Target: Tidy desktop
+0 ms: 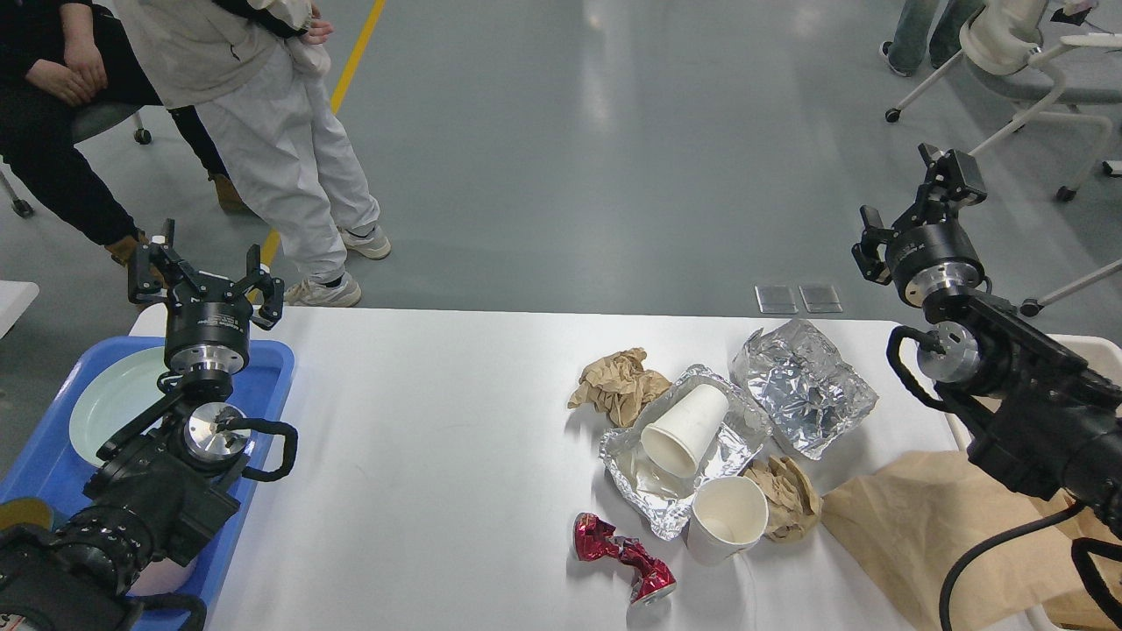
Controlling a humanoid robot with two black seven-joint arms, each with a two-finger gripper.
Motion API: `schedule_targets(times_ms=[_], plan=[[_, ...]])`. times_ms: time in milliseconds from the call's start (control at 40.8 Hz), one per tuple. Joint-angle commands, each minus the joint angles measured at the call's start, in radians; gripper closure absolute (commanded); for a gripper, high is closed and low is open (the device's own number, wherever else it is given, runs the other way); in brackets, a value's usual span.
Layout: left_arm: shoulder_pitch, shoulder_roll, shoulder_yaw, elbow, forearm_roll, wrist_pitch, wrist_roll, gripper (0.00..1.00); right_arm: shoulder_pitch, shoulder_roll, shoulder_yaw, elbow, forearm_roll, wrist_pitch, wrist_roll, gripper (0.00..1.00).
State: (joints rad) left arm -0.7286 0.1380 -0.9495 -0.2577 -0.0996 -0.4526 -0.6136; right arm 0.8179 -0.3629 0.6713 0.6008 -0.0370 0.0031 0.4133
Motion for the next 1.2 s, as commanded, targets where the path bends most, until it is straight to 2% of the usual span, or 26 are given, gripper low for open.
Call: schedule_targets(times_ms=[0,98,123,270,368,392,441,564,638,785,957,1030,1177], plan=[[0.000,0.000,0.000,0.000,0.000,0.000,0.000,0.04,0.043,-0.034,-0.111,0.017,-0.012,0.067,-0.007,0.00],[0.000,0.000,0.000,0.000,0.000,0.000,0.000,0.04,0.118,-0.068,-0.272,0.019,-0.012,0.087,-0.021,0.00],[0.000,0.000,0.000,0.000,0.000,0.000,0.000,0.04,0.166,-0.071,-0.377,0.020,-0.012,0.100,-0.028,0.00],[0.000,0.000,0.000,0.000,0.000,0.000,0.000,0.04,0.312,-0.091,-0.730,0.025,-0.012,0.133,-0.070,0.00],[0.000,0.000,0.000,0.000,0.000,0.000,0.000,0.04,0.437,-0.091,-1.031,0.022,-0.004,0.160,-0.140,0.00],[0.000,0.000,0.000,0.000,0.000,0.000,0.000,0.04,0.504,-0.073,-1.193,0.024,-0.003,0.170,-0.180,0.00],[0.000,0.000,0.000,0.000,0.000,0.000,0.000,0.03,0.553,-0.039,-1.352,0.030,0.002,0.201,-0.203,0.00],[0.000,0.000,0.000,0.000,0.000,0.000,0.000,0.04,0.641,0.031,-1.634,0.059,0.005,0.317,-0.206,0.00],[0.000,0.000,0.000,0.000,0.000,0.000,0.000,0.04,0.728,0.093,-1.795,0.108,0.003,0.434,-0.206,0.00],[0.000,0.000,0.000,0.000,0.000,0.000,0.000,0.04,0.832,0.142,-1.866,0.166,0.003,0.599,-0.206,0.00],[0.000,0.000,0.000,0.000,0.000,0.000,0.000,0.04,0.934,0.170,-1.903,0.270,0.003,0.650,-0.205,0.00],[0.000,0.000,0.000,0.000,0.000,0.000,0.000,0.03,1.017,0.199,-1.975,0.326,0.005,0.683,-0.205,0.00],[0.000,-0.003,0.000,0.000,0.000,0.000,0.000,0.04,1.086,0.257,-2.115,0.340,0.000,0.874,-0.205,0.00]])
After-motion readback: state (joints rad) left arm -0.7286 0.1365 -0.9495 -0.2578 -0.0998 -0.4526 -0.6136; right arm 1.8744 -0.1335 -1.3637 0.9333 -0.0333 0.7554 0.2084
